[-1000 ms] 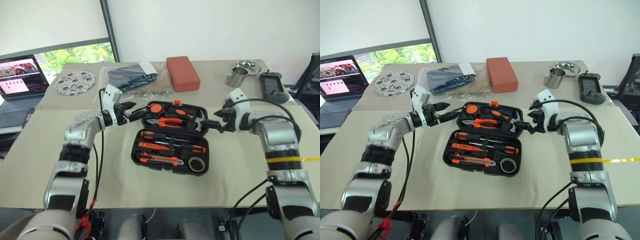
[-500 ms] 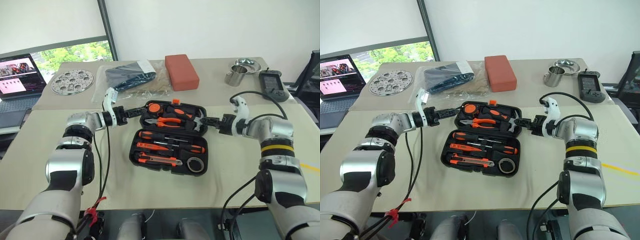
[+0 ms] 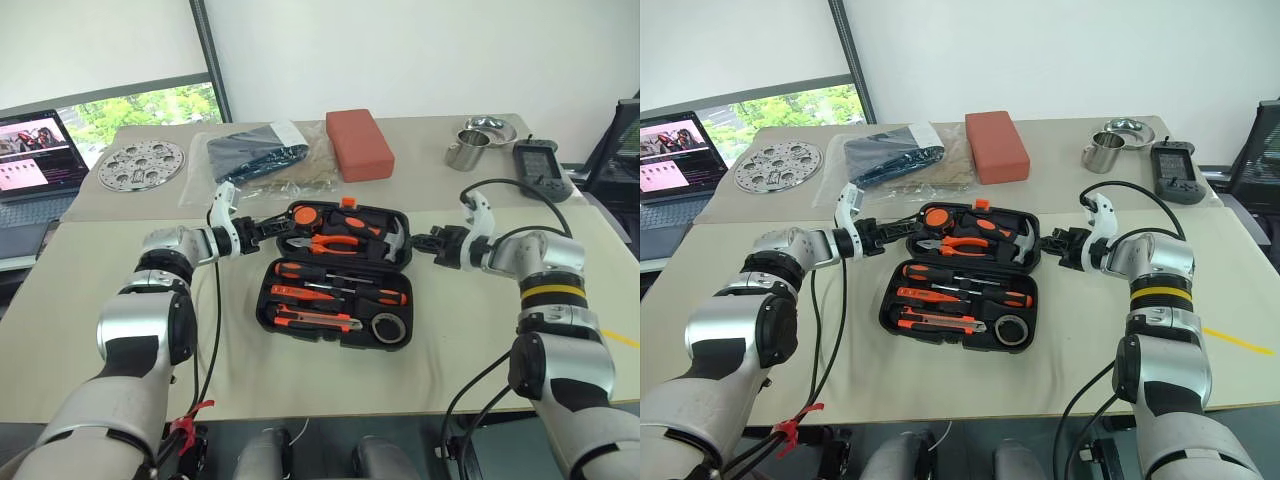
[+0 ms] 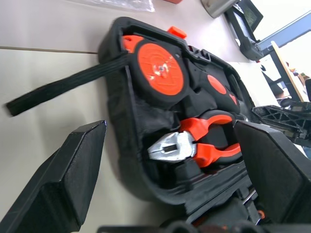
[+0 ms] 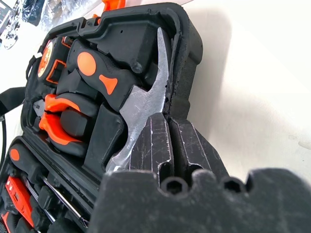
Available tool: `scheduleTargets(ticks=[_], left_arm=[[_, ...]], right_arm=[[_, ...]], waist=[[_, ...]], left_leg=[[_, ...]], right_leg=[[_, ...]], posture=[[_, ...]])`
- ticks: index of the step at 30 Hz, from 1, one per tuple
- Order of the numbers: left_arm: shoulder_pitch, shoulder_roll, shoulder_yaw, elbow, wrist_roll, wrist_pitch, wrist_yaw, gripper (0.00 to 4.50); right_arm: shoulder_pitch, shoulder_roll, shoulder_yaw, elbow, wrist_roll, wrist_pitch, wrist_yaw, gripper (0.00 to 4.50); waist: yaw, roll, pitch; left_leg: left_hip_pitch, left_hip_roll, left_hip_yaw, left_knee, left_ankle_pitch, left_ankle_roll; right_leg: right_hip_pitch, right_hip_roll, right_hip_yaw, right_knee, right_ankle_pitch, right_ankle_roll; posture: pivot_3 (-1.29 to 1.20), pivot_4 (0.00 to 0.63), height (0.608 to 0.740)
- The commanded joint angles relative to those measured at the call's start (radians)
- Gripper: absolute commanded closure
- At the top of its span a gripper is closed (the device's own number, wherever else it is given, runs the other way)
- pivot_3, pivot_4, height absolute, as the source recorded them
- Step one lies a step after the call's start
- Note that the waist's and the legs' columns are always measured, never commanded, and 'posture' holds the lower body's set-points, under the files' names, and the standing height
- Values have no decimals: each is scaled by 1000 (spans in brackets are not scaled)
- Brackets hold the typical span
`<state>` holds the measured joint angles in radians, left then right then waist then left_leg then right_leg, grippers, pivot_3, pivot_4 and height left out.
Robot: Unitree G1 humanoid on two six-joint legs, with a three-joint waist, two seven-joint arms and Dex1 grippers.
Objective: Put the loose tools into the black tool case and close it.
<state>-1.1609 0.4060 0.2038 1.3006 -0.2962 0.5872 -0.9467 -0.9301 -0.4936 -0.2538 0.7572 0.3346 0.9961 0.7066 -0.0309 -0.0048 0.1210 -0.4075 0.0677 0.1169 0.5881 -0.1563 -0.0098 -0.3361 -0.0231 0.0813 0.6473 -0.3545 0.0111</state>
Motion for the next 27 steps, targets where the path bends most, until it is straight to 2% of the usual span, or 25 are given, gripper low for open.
scheduleTargets(ticks=[1, 14, 17, 21, 27], left_arm=[[-30, 5, 29, -4, 6, -21, 15, 0], [-25, -29, 81, 18, 23, -70, 151, 0], [-23, -42, 73, 23, 46, -98, 197, 656], [-24, -63, 66, 26, 75, -144, 237, 2264], [-21, -75, 53, 31, 108, -170, 246, 4435]], right_arm=[[-16, 4, 12, -22, 11, -23, 7, 4464], [-9, 15, 20, -35, 17, -40, 1, 4464], [-2, 16, 17, -49, 21, -38, 1, 4500], [4, 17, 14, -60, 24, -41, -2, 4500], [9, 19, 11, -73, 26, -43, -9, 4500]], waist=[[-1, 0, 0], [-10, 0, 0], [-10, 0, 0], [-11, 0, 0], [-10, 0, 0]], left_leg=[[0, 0, 0, 0, 0, 0], [0, 0, 0, 0, 0, 0], [0, 0, 0, 0, 0, 0], [0, 0, 0, 0, 0, 0], [1, 0, 0, 0, 0, -1]], right_leg=[[0, 0, 0, 0, 0, 0], [0, 0, -1, 0, 0, 0], [0, 0, -1, 0, 0, 0], [0, 0, -1, 0, 0, 0], [0, 0, -1, 0, 0, 0]], posture=[[0, 150, 740], [0, 150, 740], [0, 150, 740], [0, 150, 740], [0, 150, 740]])
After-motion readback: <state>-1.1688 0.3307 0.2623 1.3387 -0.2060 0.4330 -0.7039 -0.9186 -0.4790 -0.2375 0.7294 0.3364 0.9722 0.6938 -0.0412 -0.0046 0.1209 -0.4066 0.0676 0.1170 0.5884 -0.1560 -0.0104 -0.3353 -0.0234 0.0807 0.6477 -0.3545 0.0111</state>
